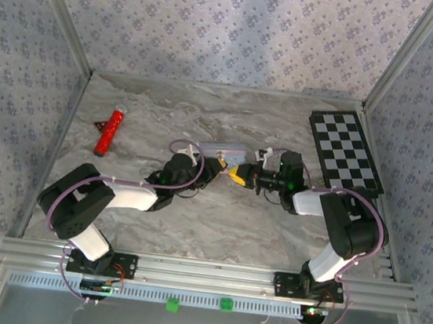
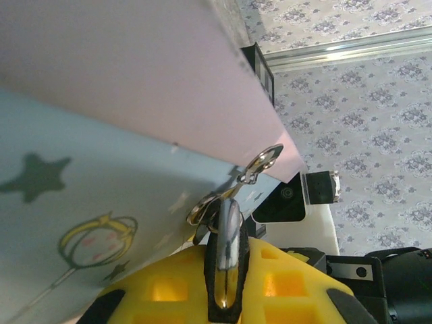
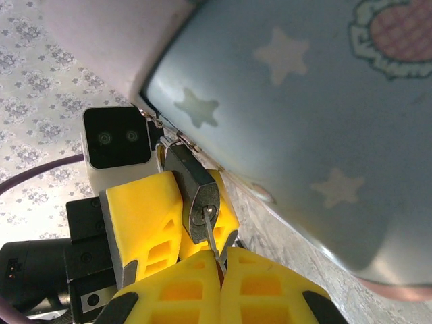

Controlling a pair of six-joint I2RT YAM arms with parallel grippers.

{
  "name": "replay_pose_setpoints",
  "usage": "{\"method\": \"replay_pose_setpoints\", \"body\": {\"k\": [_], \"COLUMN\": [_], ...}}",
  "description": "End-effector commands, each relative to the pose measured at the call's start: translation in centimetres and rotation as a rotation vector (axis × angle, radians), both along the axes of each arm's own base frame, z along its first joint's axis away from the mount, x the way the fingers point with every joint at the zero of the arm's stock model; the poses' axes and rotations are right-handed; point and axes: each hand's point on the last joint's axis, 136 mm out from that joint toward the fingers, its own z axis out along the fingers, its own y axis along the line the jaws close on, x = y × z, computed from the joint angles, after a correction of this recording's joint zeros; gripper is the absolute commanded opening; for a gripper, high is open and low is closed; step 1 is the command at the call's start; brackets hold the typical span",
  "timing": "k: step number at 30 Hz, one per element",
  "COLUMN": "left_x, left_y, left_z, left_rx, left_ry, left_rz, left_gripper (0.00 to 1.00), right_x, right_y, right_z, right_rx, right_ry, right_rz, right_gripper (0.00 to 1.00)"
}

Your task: Unlock the padlock with the key

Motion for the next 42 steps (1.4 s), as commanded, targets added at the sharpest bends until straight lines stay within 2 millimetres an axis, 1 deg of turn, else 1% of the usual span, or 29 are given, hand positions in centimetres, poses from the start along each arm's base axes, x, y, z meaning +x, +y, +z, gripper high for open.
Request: {"method": "replay_pose_setpoints", "body": {"k": [1, 3, 4, 7, 9, 11, 14, 16, 20, 24, 27, 30, 36, 42], "left_x": [-10.1, -10.0, -10.0, -10.1, -10.1, -10.1, -10.2, -10.1, -10.0, -10.0, -9.9, -9.7, -9.5, -9.4], "left_y": [-6.0, -6.0, -6.0, -6.0, -6.0, -6.1, -6.2, -6.3, -6.2, -6.1, -6.1, -6.1, -5.9, -6.1], "left_z": [-0.4, -0.4, -0.3, -0.3, -0.2, 0.0, 0.7, 1.2, 1.8, 1.8, 1.6, 1.4, 0.6, 0.5], "left_rx": [-0.035, -0.036, -0.038, -0.038, -0.040, -0.047, -0.065, -0.083, -0.091, -0.081, -0.076, -0.081, -0.071, -0.079], "left_ry": [0.071, 0.072, 0.070, 0.069, 0.067, 0.064, 0.056, 0.047, 0.033, 0.030, 0.036, 0.042, 0.058, 0.062], "left_rz": [-0.486, -0.486, -0.485, -0.486, -0.486, -0.487, -0.492, -0.493, -0.487, -0.478, -0.471, -0.462, -0.443, -0.438], "left_gripper": [0.02, 0.02, 0.02, 0.02, 0.02, 0.02, 0.02, 0.02, 0.02, 0.02, 0.02, 0.02, 0.01, 0.01], "right_x": [2.7, 2.5, 2.7, 4.0, 4.5, 4.5, 3.6, 3.3, 3.8, 4.5, 4.8, 4.8, 4.8, 4.6], "right_y": [2.5, 2.8, 2.4, 0.1, -0.7, -0.4, 1.2, 1.4, 0.4, -1.1, -1.7, -1.8, -2.8, -2.9], "right_z": [7.0, 7.0, 6.7, 5.8, 5.6, 6.0, 6.4, 6.5, 5.4, 4.1, 3.4, 3.2, 2.8, 3.4], "right_rx": [0.061, 0.055, 0.049, 0.043, 0.062, 0.079, 0.078, 0.076, 0.066, 0.100, 0.121, 0.119, 0.083, 0.072], "right_ry": [-0.281, -0.285, -0.282, -0.257, -0.246, -0.253, -0.273, -0.285, -0.255, -0.190, -0.157, -0.157, -0.158, -0.176], "right_rz": [-0.060, -0.051, -0.060, -0.122, -0.143, -0.135, -0.094, -0.089, -0.130, -0.205, -0.243, -0.262, -0.305, -0.310], "right_gripper": [0.00, 0.00, 0.00, 0.00, 0.00, 0.00, 0.00, 0.00, 0.00, 0.00, 0.00, 0.00, 0.00, 0.00]}}
